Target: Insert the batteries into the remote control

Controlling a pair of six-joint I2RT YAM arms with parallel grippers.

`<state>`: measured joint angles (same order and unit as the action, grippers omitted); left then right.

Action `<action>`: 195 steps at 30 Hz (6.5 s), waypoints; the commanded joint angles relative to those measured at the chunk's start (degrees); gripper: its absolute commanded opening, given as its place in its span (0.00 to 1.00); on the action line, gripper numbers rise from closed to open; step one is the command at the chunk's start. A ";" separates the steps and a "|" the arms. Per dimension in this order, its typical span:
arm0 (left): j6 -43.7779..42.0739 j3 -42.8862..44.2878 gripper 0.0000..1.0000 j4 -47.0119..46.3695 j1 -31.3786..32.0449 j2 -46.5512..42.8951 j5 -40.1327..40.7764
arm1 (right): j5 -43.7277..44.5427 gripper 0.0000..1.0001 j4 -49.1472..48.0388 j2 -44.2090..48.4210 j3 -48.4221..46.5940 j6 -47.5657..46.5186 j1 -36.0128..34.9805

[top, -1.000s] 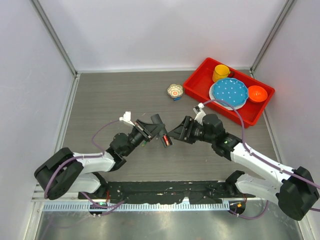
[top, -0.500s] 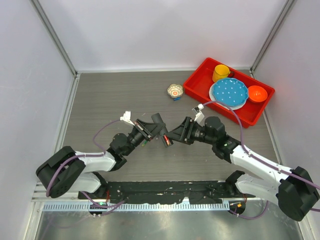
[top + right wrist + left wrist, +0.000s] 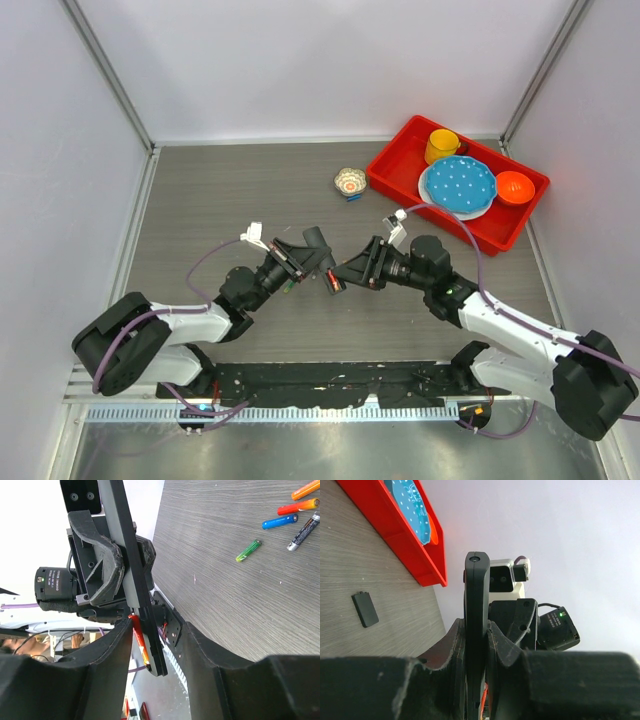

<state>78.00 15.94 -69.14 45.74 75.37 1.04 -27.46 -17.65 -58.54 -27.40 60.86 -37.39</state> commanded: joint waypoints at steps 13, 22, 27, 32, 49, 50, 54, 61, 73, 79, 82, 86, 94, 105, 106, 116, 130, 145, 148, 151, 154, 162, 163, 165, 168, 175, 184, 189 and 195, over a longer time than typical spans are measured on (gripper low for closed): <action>1.02 5.06 0.00 -4.68 0.23 -0.84 -0.77 | 0.13 0.42 -1.25 -1.84 1.29 0.49 0.03; -0.30 4.01 0.00 -2.84 0.32 -1.19 -0.42 | 0.48 0.58 -2.04 0.00 0.86 2.85 0.03; -1.09 2.69 0.00 -1.87 0.23 -1.46 0.37 | 0.48 0.61 -1.25 1.59 -0.46 2.95 0.38; -1.09 2.42 0.00 -1.78 0.32 -1.81 0.90 | -1.01 0.61 1.39 2.38 -1.61 0.67 0.47; -1.36 4.18 0.00 -1.34 0.32 -2.60 1.16 | -2.86 0.45 1.57 0.01 0.42 -0.66 0.47; -1.36 4.27 0.00 -1.34 0.32 -2.77 1.25 | -2.86 0.45 1.57 -0.08 0.42 -0.57 0.47; -1.36 4.53 0.00 -1.34 0.32 -2.86 2.12 | -1.98 0.42 1.83 -0.61 0.15 -0.39 0.12; -1.27 4.89 0.00 -0.73 0.76 -3.21 4.06 | -0.14 0.39 3.23 -2.28 -0.90 -0.57 -1.20; -2.32 2.87 0.00 0.68 0.85 -4.88 5.55 | 2.59 0.55 10.87 1.06 -4.94 -3.37 -1.11; -2.58 1.37 0.00 0.24 0.85 -4.80 5.99 | 5.39 0.67 21.73 3.87 -10.65 -8.20 0.56; -3.11 1.19 0.00 1.11 0.67 -5.06 6.17 | 8.90 0.70 30.10 4.40 -16.18 -13.82 0.65; -3.38 1.46 0.00 2.70 0.76 -5.24 6.69 | 14.35 0.70 39.96 4.32 -25.31 -21.56 0.56; -3.29 4.45 0.00 9.47 0.76 -4.98 6.70 | 31.05 0.66 50.78 -1.39 -36.05 -31.50 -13.47; -3.55 -3.18 0.00 8.50 -0.12 -10.50 5.56 | 42.84 0.66 46.65 -1.74 -30.53 -29.31 -14.82; -3.47 -3.90 0.00 9.28 -0.47 -13.47 5.38 | 45.02 0.66 46.39 -2.53 -29.57 -29.13 -14.82; -6.98 -8.21 0.00 53.20 -2.93 -54.56 10.90 | 47.43 0.68 34.55 -8.51 -22.35 -30.98 -13.59; -9.27 -6.02 0.00 52.31 -6.62 -51.51 1.03 | 44.59 0.59 32.24 -30.92 -30.69 -30.63 -13.06; -3.46 -6.45 0.00 27.21 -13.74 -35.56 -15.81 | 44.70 0.49 28.20 -36.11 -28.15 -31.06 -7.09; -3.64 -6.98 0.00 28.10 -13.83 -36.44 -15.28 | 42.76 0.45 27.94 -38.13 -29.11 -32.03 -6.30; -3.64 -7.33 0.00 27.66 -13.83 -36.70 -15.54 | 41.70 0.43 27.67 -39.27 -29.64 -32.38 -6.12; -3.55 -7.51 0.00 27.31 -13.83 -36.79 -15.54 | 41.00 0.42 27.58 -40.15 -29.73 -32.91 -6.12; -3.38 -7.86 0.00 26.17 -13.83 -36.44 -16.25 | 40.82 0.41 28.10 -41.65 -30.08 -33.88 -6.12; -3.29 -7.95 0.00 26.17 -13.74 -36.44 -16.24 | 40.91 0.41 28.20 -41.83 -30.17 -33.88 -6.12; -3.29 -8.03 0.00 26.25 -13.74 -36.70 -16.16 | 41.17 0.40 28.90 -41.83 -30.26 -33.88 -6.12; -3.38 -8.03 0.00 26.78 -13.74 -36.88 -16.07 | 41.52 0.38 29.25 -41.48 -29.73 -33.79 -6.12; -3.38 -8.21 0.00 26.43 -13.83 -35.83 -16.07 | 42.75 0.33 30.22 -41.04 -28.68 -34.84 -6.12; -3.38 -8.47 0.00 25.29 -13.74 -34.15 -17.12 | 43.90 0.16 31.19 -40.86 -27.37 -36.16 -6.12; -3.55 -8.56 0.00 25.46 -13.83 -34.15 -16.95 | 43.64 0.01 30.48 -37.27 -24.64 -35.46 -6.12; -3.73 -8.74 0.00 24.85 -13.74 -33.54 -17.30 | 32.68 0.01 21.45 -26.47 -16.83 -37.39 -6.03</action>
<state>74.54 7.44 -40.21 32.21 41.65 -15.00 12.99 9.50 -93.27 -48.29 25.26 -43.38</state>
